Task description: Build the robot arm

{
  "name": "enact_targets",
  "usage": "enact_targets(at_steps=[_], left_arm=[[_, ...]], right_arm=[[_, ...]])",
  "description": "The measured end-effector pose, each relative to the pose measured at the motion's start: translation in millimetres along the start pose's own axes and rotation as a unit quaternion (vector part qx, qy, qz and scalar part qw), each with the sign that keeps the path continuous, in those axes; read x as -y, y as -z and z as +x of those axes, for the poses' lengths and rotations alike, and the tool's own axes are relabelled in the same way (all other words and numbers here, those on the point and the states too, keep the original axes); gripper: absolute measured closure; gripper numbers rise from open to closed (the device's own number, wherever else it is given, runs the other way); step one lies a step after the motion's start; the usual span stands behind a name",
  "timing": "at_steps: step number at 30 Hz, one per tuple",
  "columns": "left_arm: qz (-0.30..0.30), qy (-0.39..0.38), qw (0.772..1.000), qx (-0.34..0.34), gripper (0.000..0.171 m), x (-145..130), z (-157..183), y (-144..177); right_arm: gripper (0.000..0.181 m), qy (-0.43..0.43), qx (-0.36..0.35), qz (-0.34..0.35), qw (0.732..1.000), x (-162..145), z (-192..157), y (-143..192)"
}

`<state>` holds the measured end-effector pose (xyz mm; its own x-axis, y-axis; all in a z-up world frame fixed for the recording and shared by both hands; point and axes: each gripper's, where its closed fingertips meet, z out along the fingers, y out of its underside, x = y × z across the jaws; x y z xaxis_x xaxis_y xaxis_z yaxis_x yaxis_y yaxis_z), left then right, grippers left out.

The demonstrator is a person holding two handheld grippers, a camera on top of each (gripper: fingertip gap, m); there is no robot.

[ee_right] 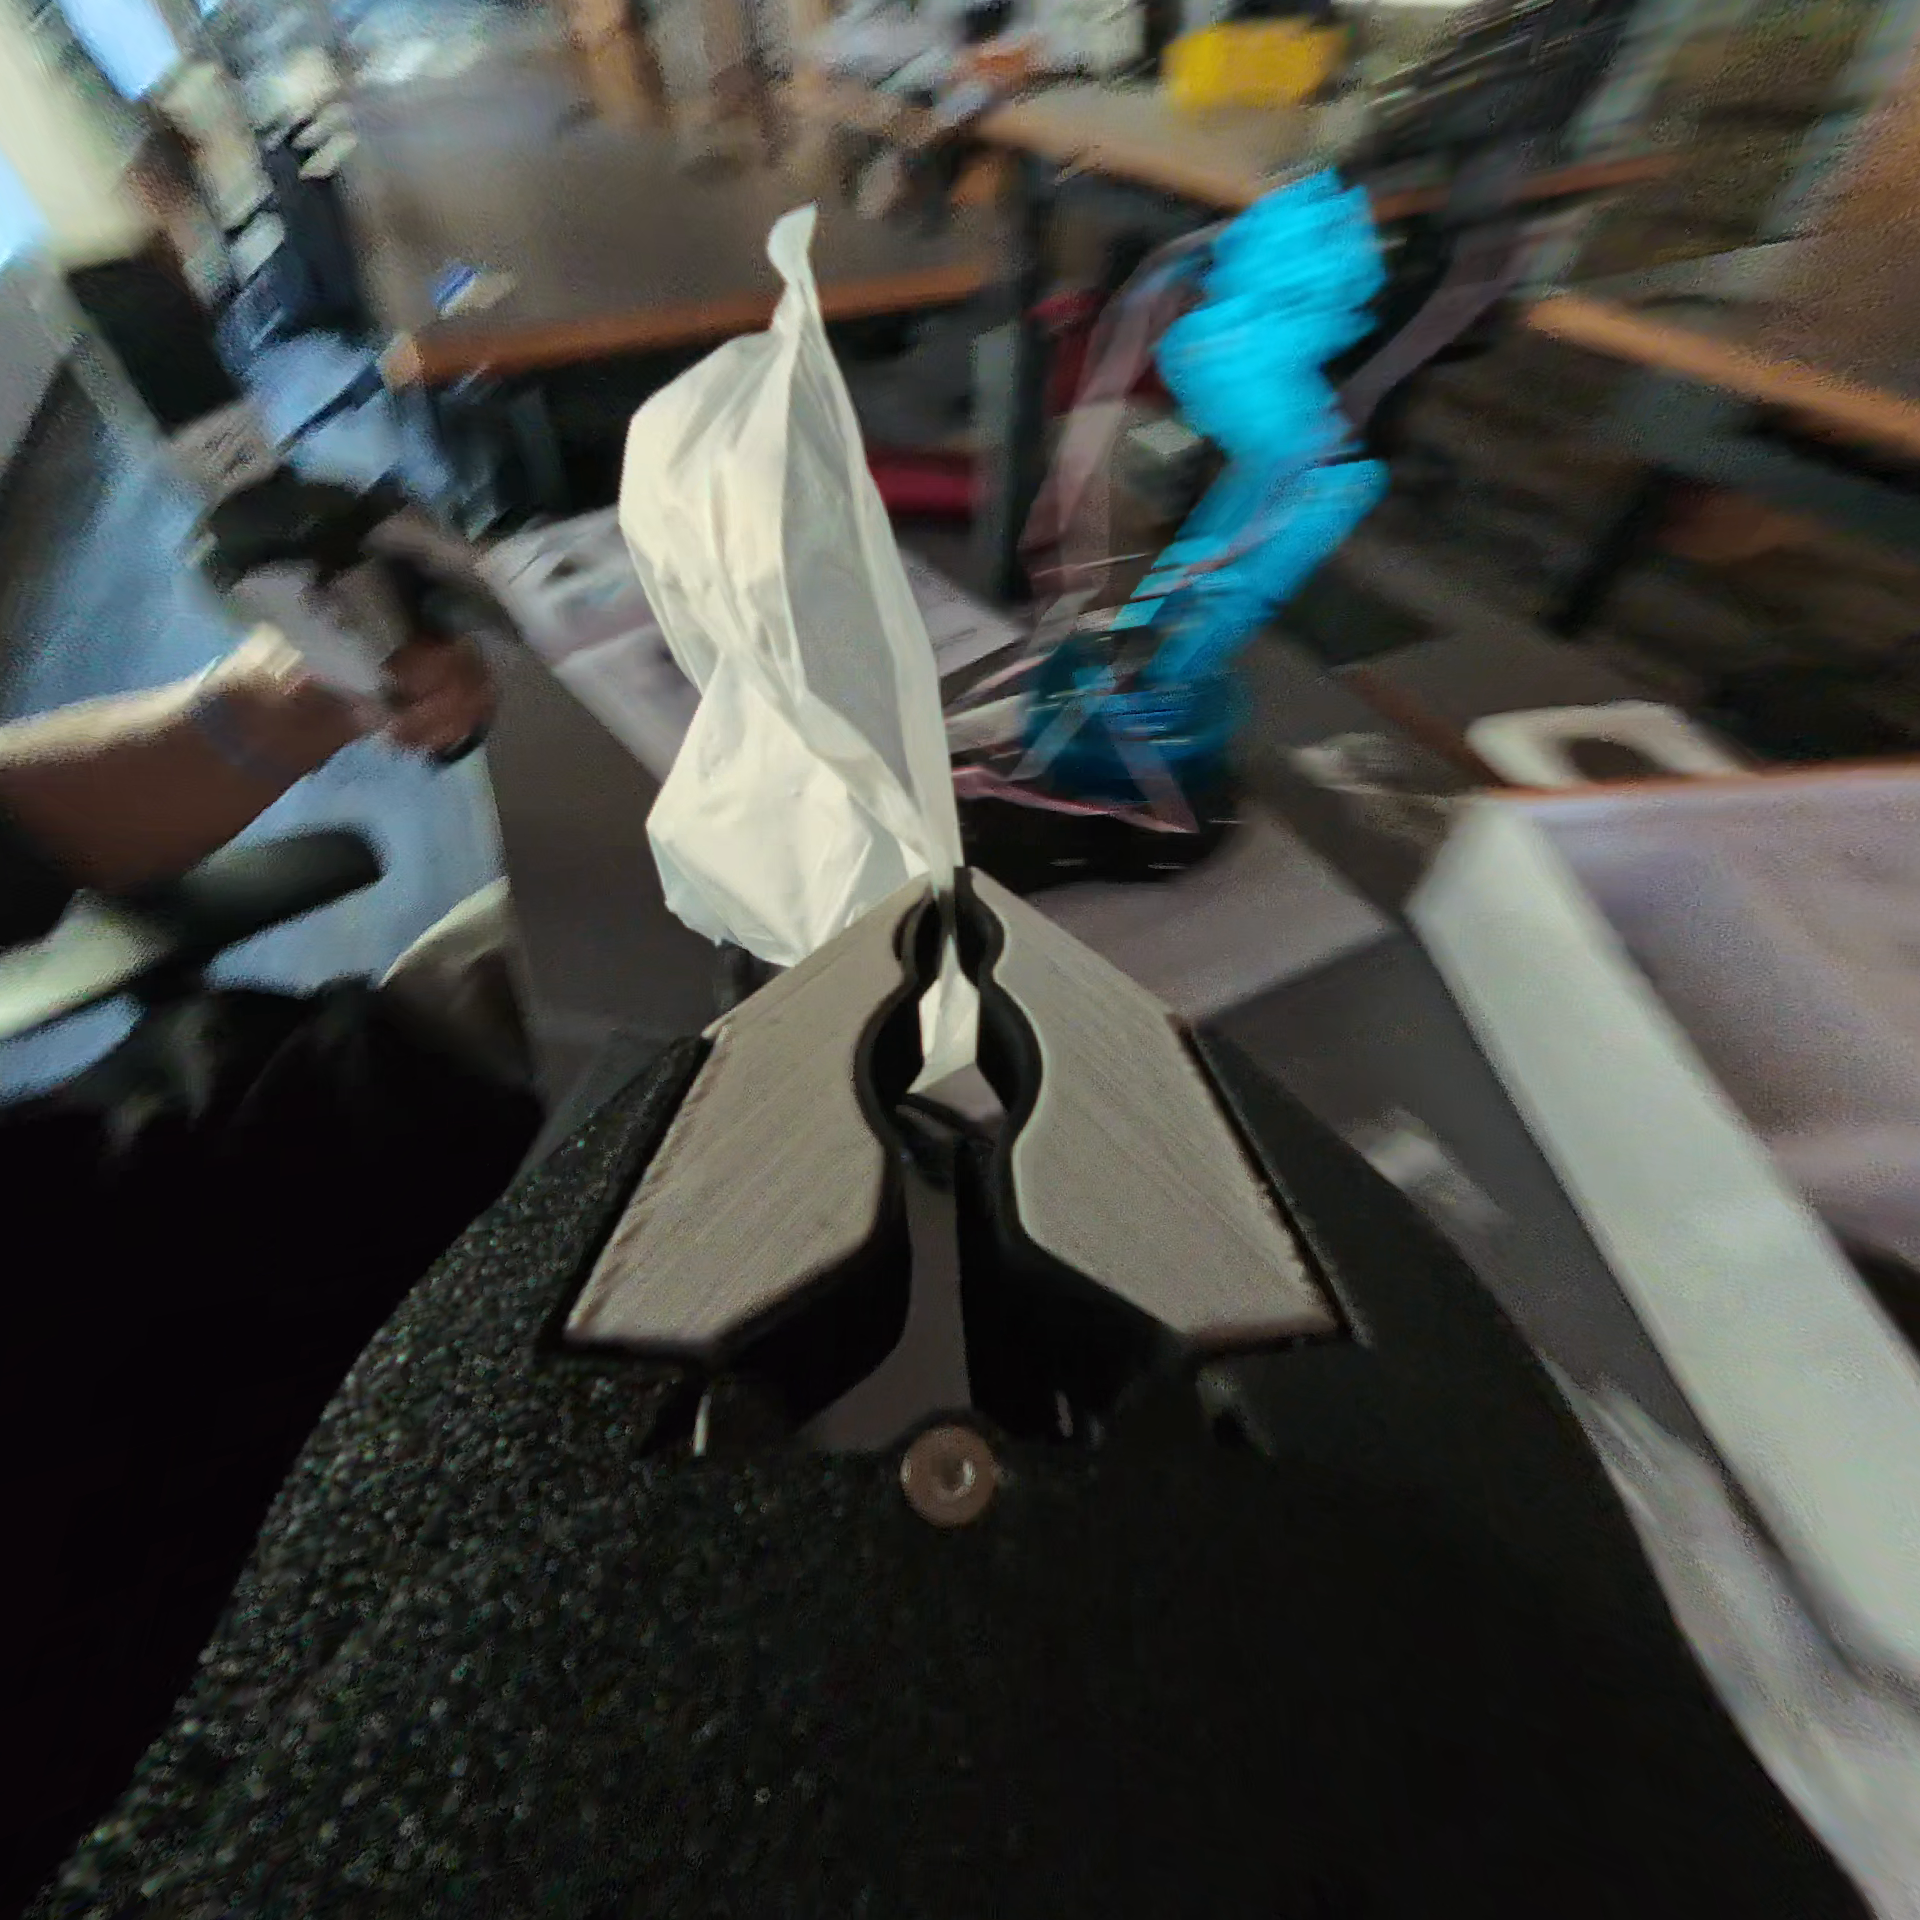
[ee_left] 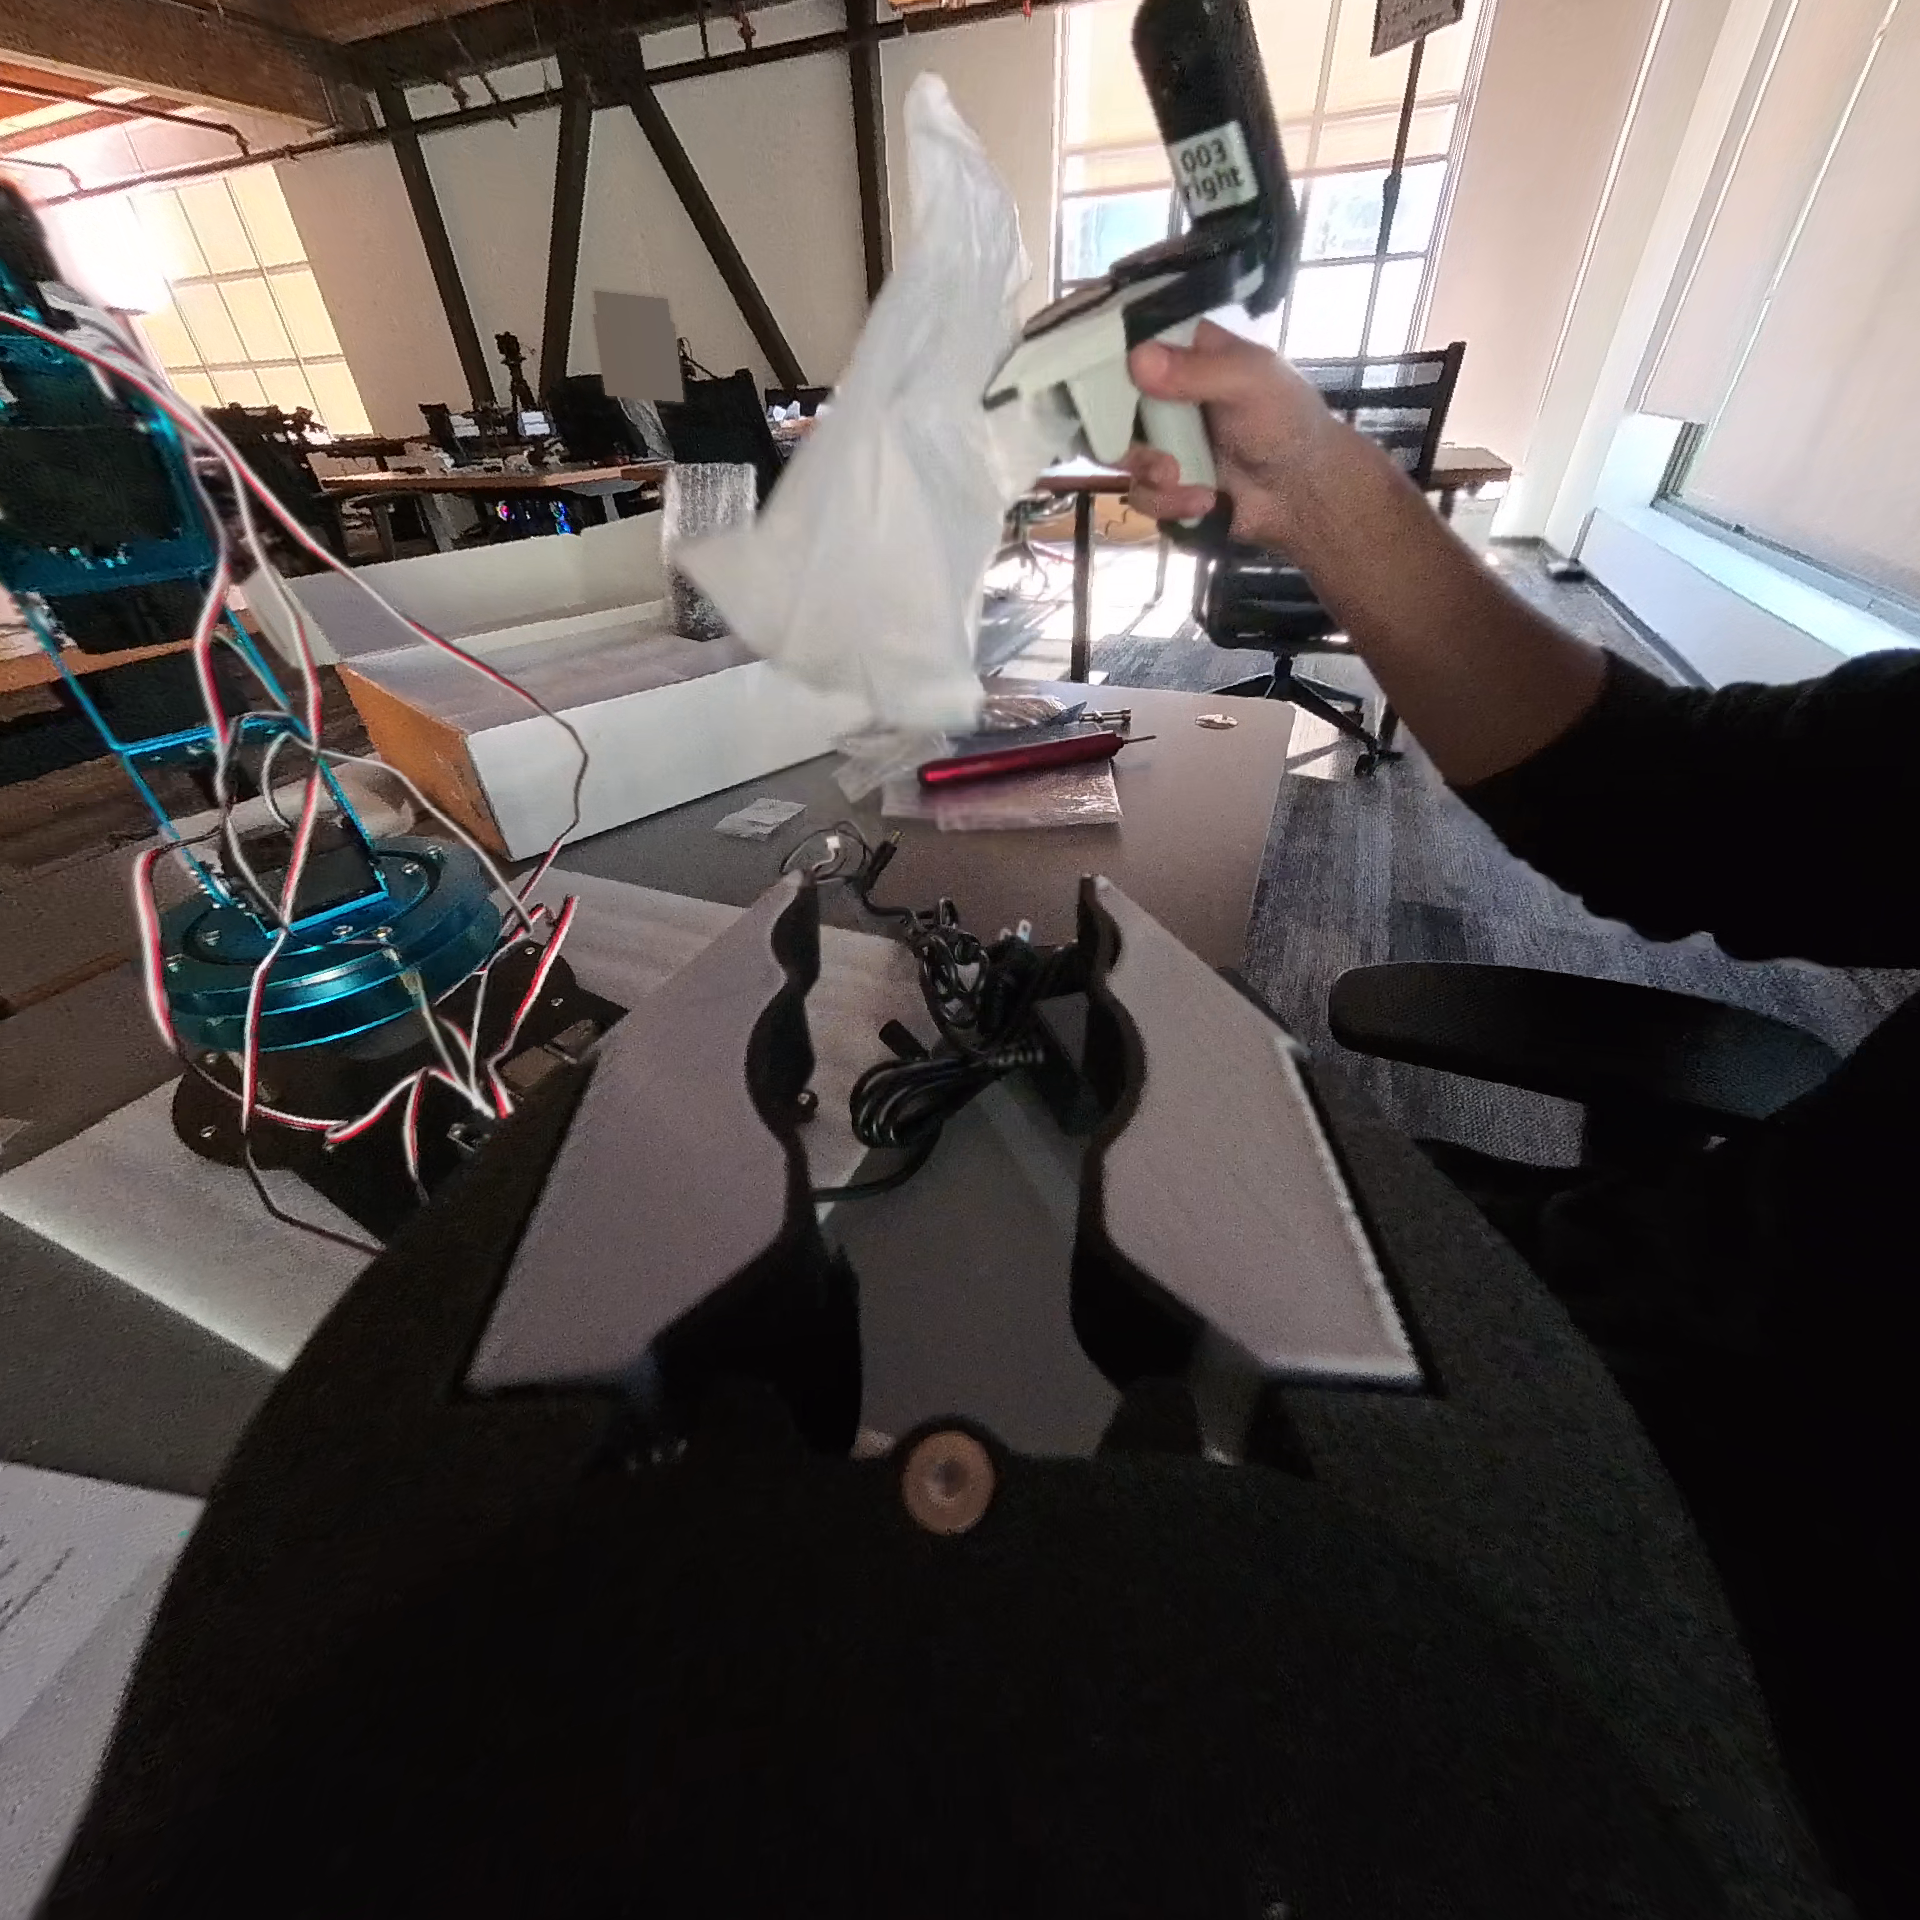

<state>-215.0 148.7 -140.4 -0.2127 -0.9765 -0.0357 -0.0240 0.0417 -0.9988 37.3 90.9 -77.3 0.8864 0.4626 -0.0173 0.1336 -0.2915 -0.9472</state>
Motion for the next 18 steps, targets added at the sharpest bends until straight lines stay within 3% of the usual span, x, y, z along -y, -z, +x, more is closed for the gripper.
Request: enact_targets(at_steps=[2,4,7,9,11,15,18], left_arm=[[0.007,0.010,1.000,0.001,0.123,0.7,-0.8,9.3],[0.006,0.021,1.000,-0.002,0.124,-1.8,-0.6,15.8],[-0.012,0.030,0.999,0.002,0.126,-11.8,-1.8,19.0],[-0.029,0.035,0.999,0.002,0.126,-20.1,-1.1,17.4],[-0.040,0.035,0.999,0.000,0.127,-26.1,0.6,14.0],[-0.058,0.033,0.998,-0.012,0.127,-32.3,7.5,5.4],[-0.074,0.013,0.997,-0.007,0.127,-35.8,10.8,2.8]], right_arm=[[0.181,-0.070,-0.093,0.051,0.992,7.5,68.3,71.0],[0.181,-0.160,-0.169,0.118,0.965,-1.2,130.1,142.8],[0.181,-0.294,-0.276,0.231,0.886,-44.4,204.8,242.8],[0.181,-0.343,-0.341,0.273,0.832,-86.6,234.1,284.3],[0.181,-0.361,-0.403,0.243,0.805,-135.3,254.3,292.5],[0.181,-0.477,-0.359,0.190,0.779,-208.9,278.1,240.0],[0.179,-0.493,-0.381,0.076,0.778,-259.8,287.3,207.8]])
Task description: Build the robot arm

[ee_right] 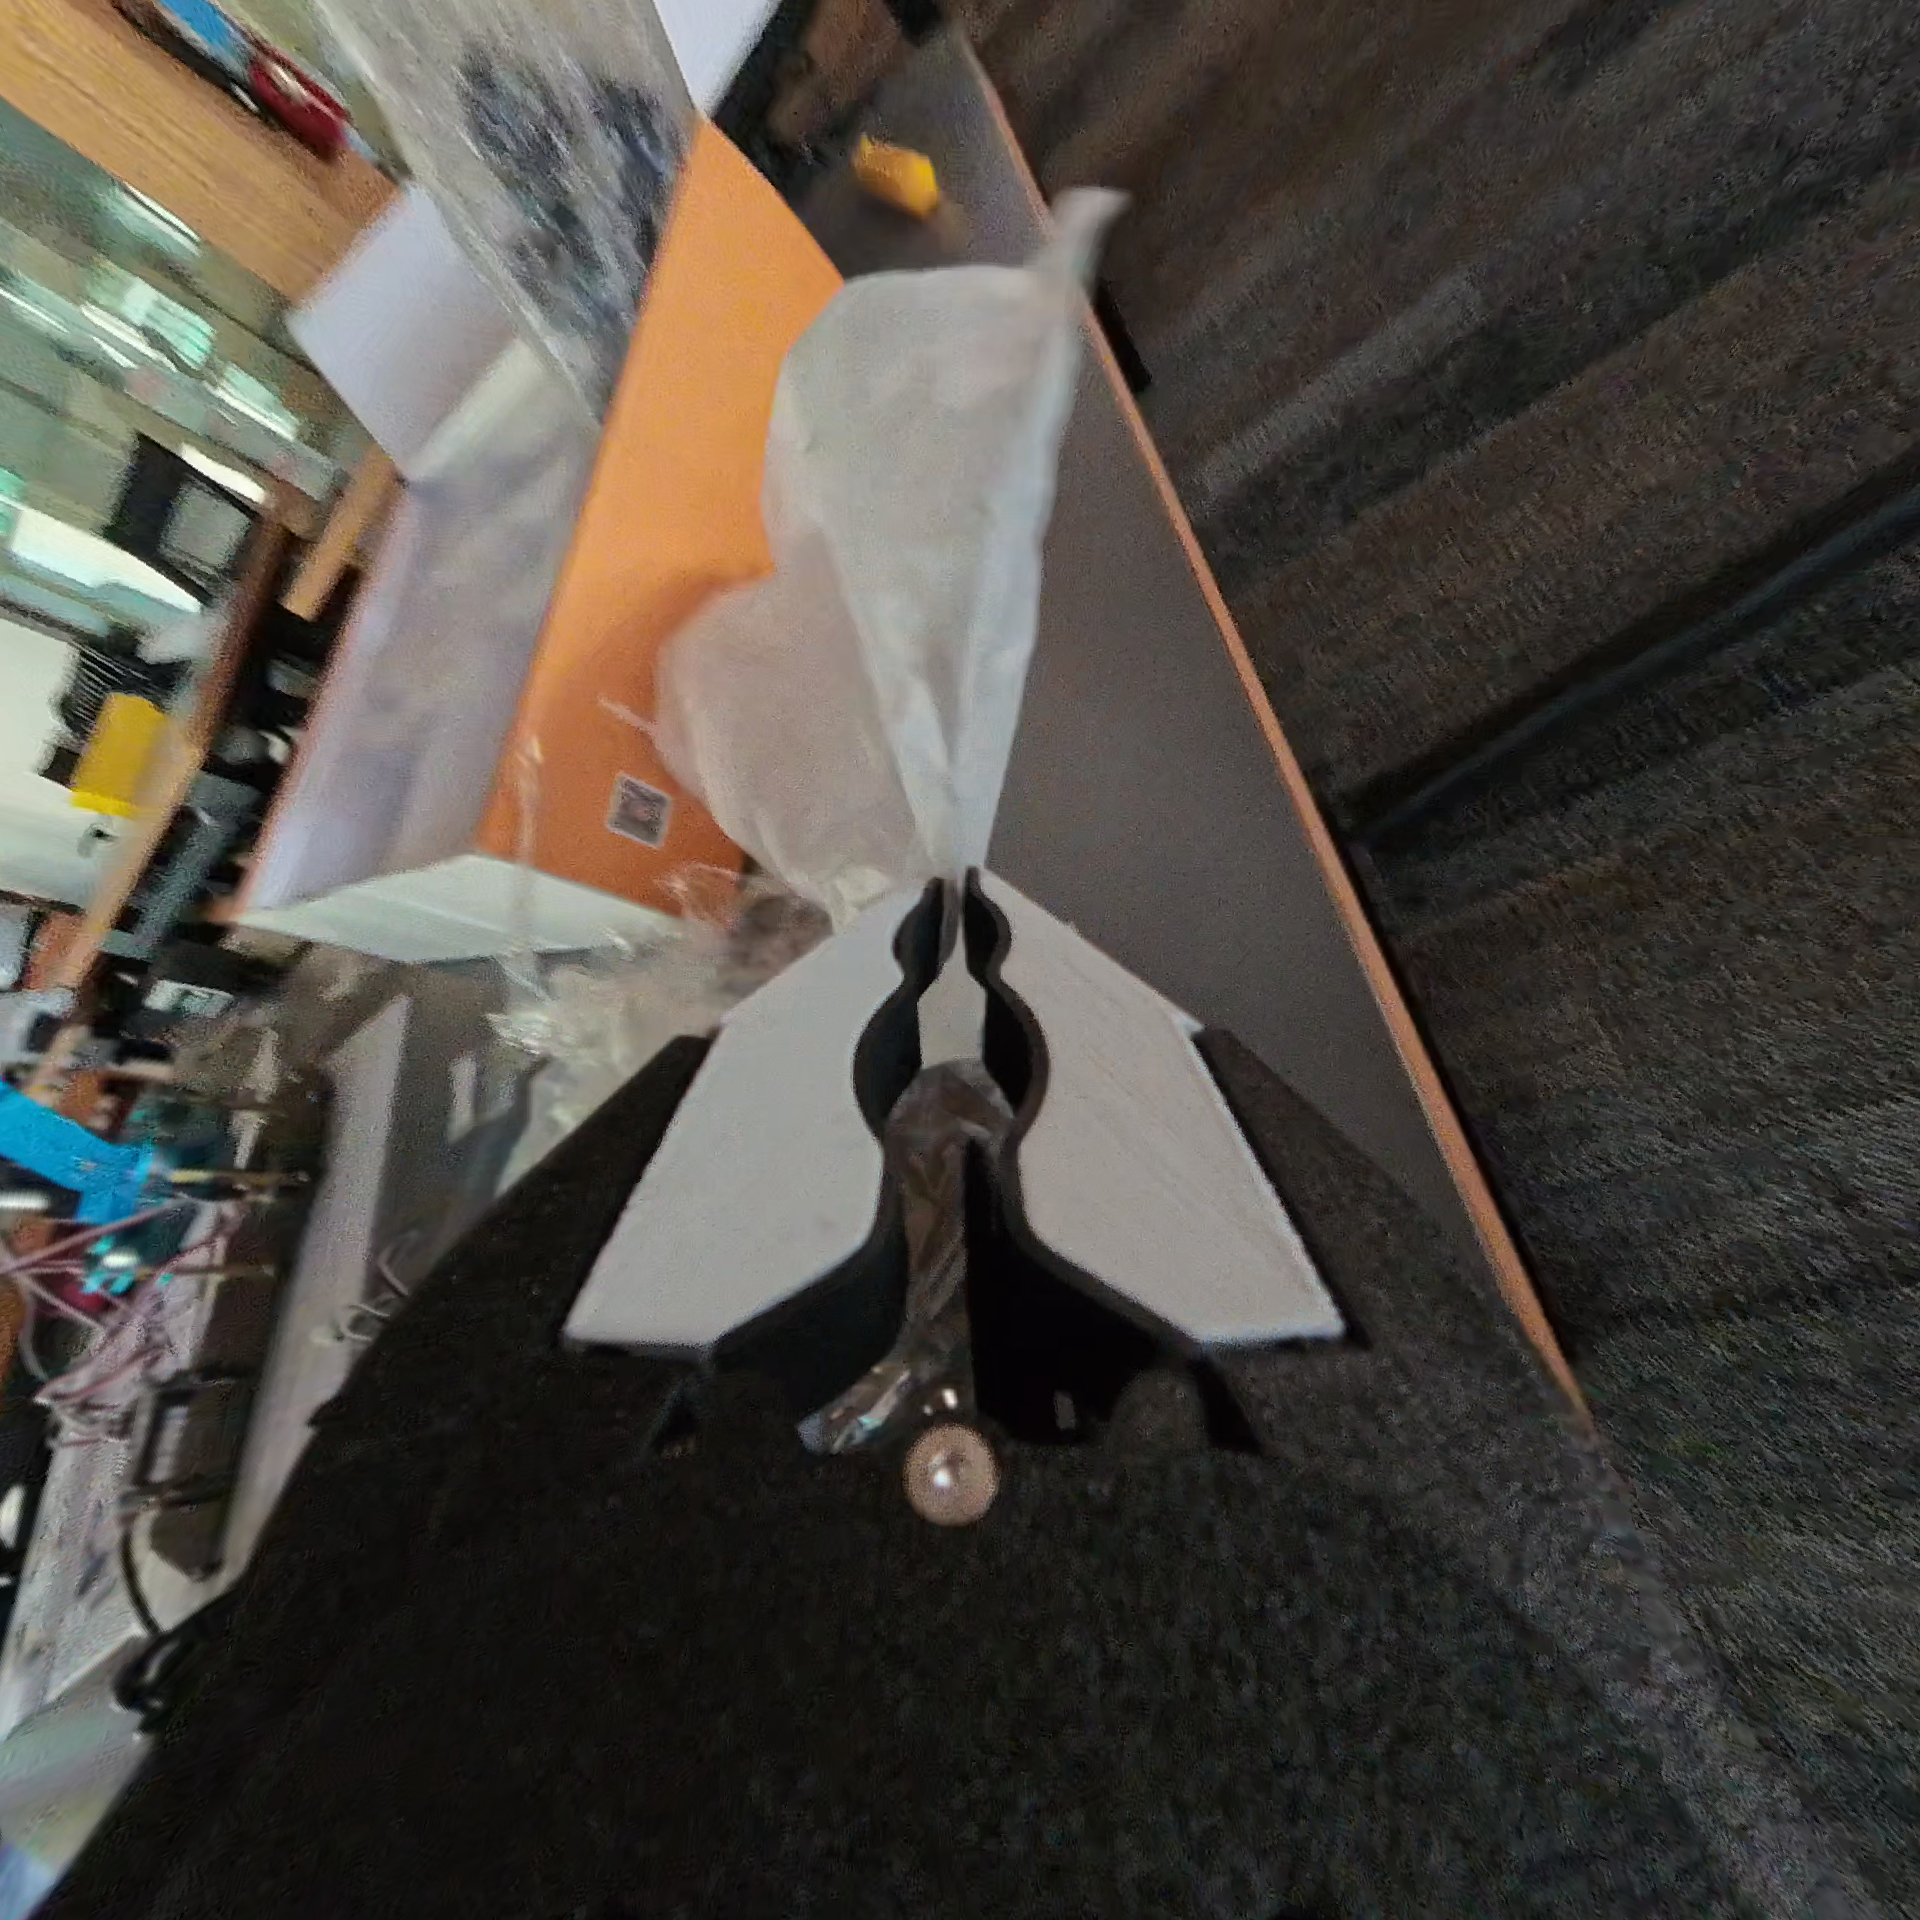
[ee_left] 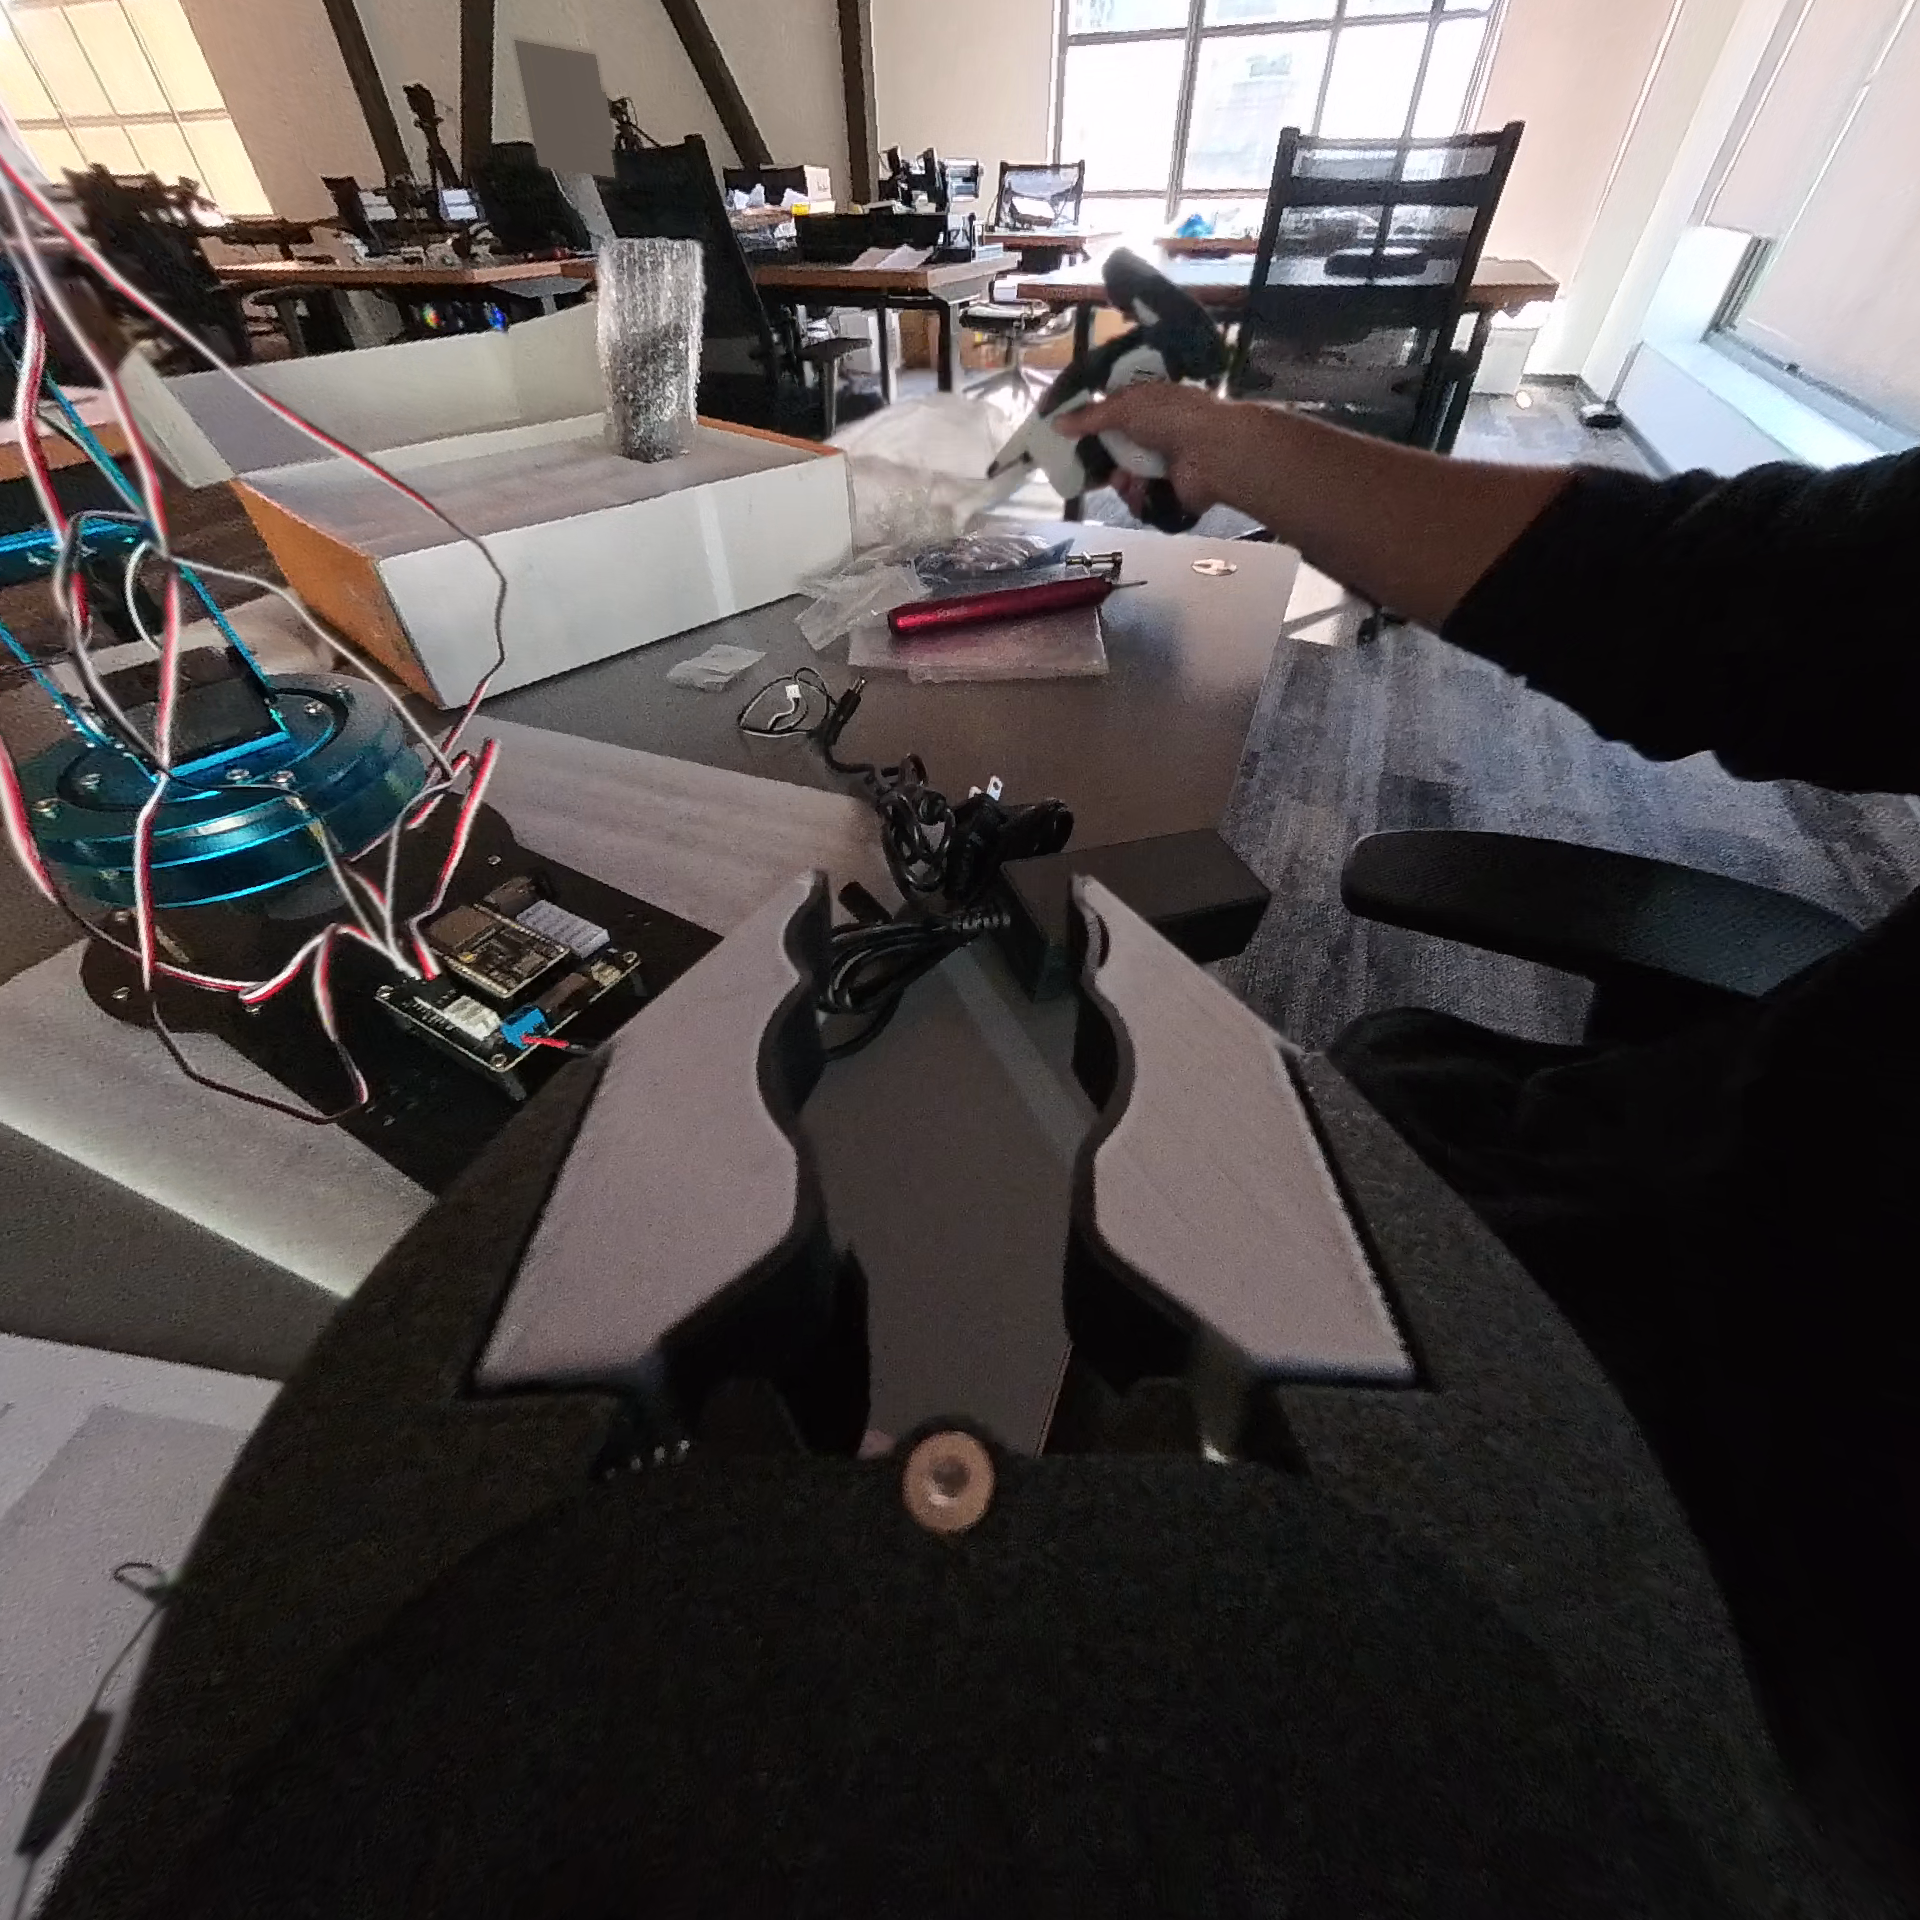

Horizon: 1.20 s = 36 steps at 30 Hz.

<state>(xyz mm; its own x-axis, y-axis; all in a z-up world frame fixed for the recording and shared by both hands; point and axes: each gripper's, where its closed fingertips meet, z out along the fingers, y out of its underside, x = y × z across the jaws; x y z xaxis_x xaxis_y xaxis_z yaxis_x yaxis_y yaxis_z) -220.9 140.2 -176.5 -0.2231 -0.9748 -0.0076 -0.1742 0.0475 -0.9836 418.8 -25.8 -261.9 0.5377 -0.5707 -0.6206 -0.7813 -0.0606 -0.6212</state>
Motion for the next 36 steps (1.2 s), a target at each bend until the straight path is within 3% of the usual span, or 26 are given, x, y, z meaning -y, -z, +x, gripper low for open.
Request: enact_targets(at_steps=[3,5,9,12,15,18,20,22,27,29,31,36], left_arm=[[-0.005,-0.010,1.000,0.008,0.127,-2.2,3.6,2.8],[-0.002,-0.004,1.000,0.010,0.127,-2.5,5.9,6.8],[0.008,0.008,1.000,0.021,0.127,-2.9,7.8,18.9],[0.012,0.016,0.999,0.033,0.127,-5.1,7.9,30.8],[0.017,0.022,0.999,0.046,0.127,-6.5,6.4,43.8],[0.025,0.035,0.997,0.057,0.127,-6.3,4.1,55.0],[0.034,0.044,0.997,0.061,0.127,-5.5,2.8,60.7],[0.043,0.058,0.996,0.061,0.127,-4.9,1.5,63.2],[0.039,0.077,0.994,0.060,0.127,-10.9,0.0,57.6],[0.029,0.074,0.995,0.061,0.127,-15.0,1.7,55.3],[0.031,0.078,0.995,0.056,0.128,-14.6,5.0,55.6],[0.033,0.075,0.995,0.056,0.128,-12.2,10.2,58.9]], right_arm=[[0.167,-0.003,0.037,-0.107,0.994,-40.0,-11.9,-20.9],[0.153,0.013,0.039,-0.137,0.990,-52.0,-15.4,-22.0],[0.139,0.042,0.038,-0.126,0.990,-44.0,-16.0,-8.6],[0.129,0.079,0.016,-0.078,0.994,-20.4,-13.7,11.6],[0.122,0.153,0.022,-0.036,0.987,0.0,-38.3,34.6],[0.123,0.214,-0.009,-0.041,0.976,6.7,-60.8,45.9],[0.123,0.269,0.004,-0.035,0.963,8.9,-94.5,44.5],[0.124,0.341,0.040,-0.061,0.937,-8.4,-134.7,23.8],[0.119,0.485,0.000,-0.208,0.850,-63.3,-170.6,-67.5],[0.118,0.560,-0.091,-0.230,0.790,-59.8,-159.0,-98.3],[0.135,0.619,-0.141,-0.253,0.730,-58.7,-149.5,-114.5],[0.156,0.655,-0.167,-0.308,0.670,-55.7,-128.9,-114.8]])
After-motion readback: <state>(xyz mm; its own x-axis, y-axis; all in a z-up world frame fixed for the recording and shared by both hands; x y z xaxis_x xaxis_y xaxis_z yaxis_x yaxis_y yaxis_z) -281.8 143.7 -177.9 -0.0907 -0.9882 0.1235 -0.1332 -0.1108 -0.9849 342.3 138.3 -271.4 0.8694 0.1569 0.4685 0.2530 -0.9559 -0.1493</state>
